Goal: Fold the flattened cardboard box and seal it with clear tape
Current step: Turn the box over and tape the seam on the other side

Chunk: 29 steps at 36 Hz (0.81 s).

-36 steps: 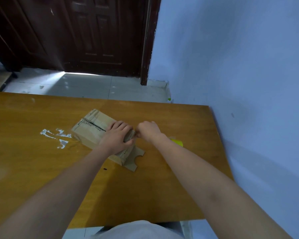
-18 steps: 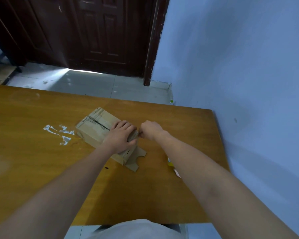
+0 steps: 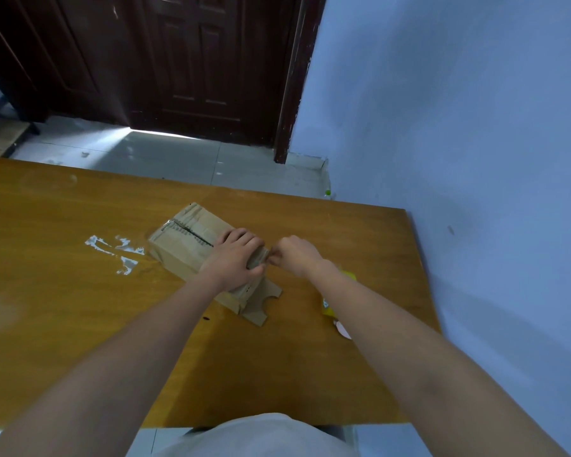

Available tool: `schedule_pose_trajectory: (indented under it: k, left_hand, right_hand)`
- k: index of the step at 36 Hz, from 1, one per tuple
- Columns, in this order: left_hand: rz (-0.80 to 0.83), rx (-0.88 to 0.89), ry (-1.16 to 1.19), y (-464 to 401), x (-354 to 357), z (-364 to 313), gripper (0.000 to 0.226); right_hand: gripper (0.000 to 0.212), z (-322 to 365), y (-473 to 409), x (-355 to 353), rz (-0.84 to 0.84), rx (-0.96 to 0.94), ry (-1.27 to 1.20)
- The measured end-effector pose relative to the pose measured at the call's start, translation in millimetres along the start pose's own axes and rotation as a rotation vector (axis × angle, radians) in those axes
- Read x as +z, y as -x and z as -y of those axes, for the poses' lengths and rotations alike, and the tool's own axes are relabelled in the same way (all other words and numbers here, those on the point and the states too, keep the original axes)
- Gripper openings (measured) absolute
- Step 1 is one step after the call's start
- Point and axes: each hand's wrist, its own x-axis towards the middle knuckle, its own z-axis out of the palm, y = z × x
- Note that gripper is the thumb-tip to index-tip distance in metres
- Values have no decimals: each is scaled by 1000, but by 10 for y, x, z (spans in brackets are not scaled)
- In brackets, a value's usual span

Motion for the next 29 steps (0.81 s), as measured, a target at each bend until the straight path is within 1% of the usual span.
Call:
schedule_pose_trajectory:
  k: [4, 7, 10, 15, 18, 21, 23, 29]
  left_hand:
    - [18, -4, -11, -1, -9, -1, 70]
    - [23, -7, -8, 1, -12, 6, 71]
    - [25, -8, -7, 0, -12, 8, 70]
    - [22, -12, 15, -5, -21, -3, 70]
    - [33, -17, 9, -1, -22, -11, 63]
    - [32, -17, -10, 4, -25, -25, 70]
    - [27, -15, -14, 7, -24, -23, 73]
    - [27, -19, -12, 10, -3, -38, 73]
  right_hand:
    - [23, 6, 23, -32, -54, -23, 98]
    - [22, 2, 20, -18, -118, -44, 159]
    - [24, -7, 25, 0, -133, -53, 162]
    - [24, -22, 60, 83, -172, -73, 123]
    - [24, -18, 99, 132, -213, -80, 101]
    - [24, 14, 137, 178, -239, -68, 74]
    - [25, 58, 155, 212, -256, -47, 45]
    - [26, 169, 189, 257, -265, 65, -74]
